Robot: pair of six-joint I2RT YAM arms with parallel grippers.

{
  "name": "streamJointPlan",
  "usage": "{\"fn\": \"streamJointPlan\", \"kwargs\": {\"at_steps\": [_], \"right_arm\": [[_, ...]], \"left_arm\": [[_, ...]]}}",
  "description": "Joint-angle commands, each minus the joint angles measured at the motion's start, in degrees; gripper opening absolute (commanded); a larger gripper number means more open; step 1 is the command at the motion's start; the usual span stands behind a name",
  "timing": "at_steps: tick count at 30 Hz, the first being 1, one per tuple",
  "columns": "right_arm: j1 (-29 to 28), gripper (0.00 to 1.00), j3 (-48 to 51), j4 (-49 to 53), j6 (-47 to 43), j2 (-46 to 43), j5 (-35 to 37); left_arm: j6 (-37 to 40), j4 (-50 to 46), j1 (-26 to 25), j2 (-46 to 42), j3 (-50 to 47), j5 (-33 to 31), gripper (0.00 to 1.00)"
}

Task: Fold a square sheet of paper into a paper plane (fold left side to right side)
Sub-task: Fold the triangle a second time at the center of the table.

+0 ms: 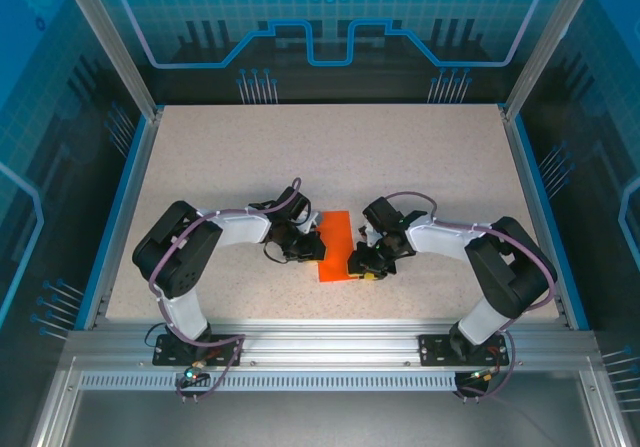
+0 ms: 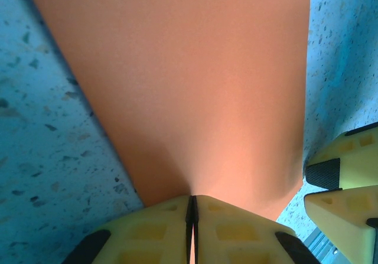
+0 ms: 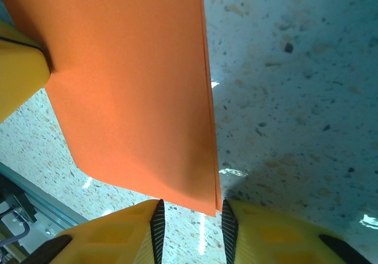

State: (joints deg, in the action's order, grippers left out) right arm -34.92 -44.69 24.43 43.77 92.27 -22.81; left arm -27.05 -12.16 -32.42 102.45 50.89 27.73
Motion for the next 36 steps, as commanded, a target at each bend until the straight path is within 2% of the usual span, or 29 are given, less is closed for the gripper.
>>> {"fn": "streamJointPlan", "kwargs": {"at_steps": [1, 14, 23, 36], "right_arm": [[-1.0, 0.33, -0.05, 0.34, 0.88, 0.09, -1.18], [-1.38, 0.33, -0.07, -1.76, 1.8, 1.14, -1.98], [-1.37, 0.34, -0.7, 2.47, 1.14, -0.88, 2.24], [-2.0, 0.34, -0.49, -0.18, 1.71, 1.6, -1.09]], "left_arm": [[-0.38, -1.2, -0.14, 1.83, -0.97, -0.59, 0.13], [-0.44, -1.11, -0.16, 1.84, -1.0, -0.5, 0.13], [-0.38, -1.11, -0.14, 1.89, -0.99, -0.51, 0.13], [-0.42, -1.03, -0.15, 1.79, -0.97, -0.52, 0.13]]}}
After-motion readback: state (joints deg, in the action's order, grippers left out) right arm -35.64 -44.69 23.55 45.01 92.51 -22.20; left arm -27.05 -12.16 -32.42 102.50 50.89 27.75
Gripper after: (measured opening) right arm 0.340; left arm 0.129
